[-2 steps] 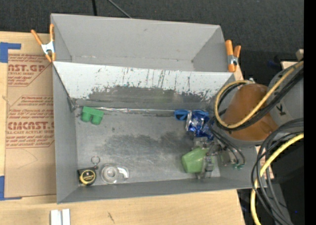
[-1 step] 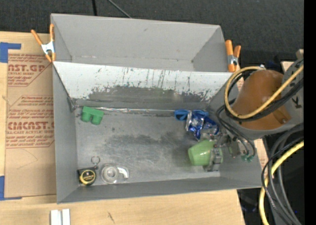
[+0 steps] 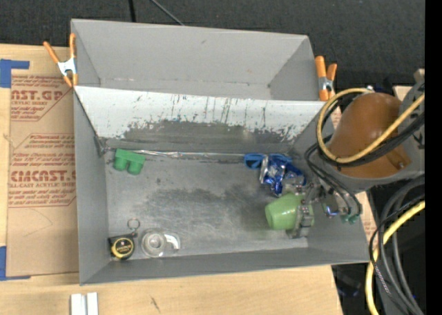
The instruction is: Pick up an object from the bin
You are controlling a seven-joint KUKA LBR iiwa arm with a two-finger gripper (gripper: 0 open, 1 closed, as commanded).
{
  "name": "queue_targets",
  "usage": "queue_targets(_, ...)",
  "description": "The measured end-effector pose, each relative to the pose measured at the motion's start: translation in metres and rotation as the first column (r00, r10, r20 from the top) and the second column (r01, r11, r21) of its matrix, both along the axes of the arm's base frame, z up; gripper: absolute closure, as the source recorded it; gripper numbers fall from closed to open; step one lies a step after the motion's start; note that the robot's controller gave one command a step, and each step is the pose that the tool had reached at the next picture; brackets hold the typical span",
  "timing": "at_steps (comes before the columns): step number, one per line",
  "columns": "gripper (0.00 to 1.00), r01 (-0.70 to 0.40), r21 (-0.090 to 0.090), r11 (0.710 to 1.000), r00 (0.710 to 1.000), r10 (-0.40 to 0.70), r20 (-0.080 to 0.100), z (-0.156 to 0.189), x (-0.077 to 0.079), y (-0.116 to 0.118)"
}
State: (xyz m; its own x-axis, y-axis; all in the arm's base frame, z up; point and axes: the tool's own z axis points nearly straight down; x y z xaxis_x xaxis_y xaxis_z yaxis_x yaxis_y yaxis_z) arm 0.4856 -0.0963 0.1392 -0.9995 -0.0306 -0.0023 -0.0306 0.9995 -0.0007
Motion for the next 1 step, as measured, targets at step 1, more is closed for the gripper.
queue_targets(1,1.00,-0.001,-0.001,1.000,1.000,0.001,0.005,0.0618,0.0017,0.0005)
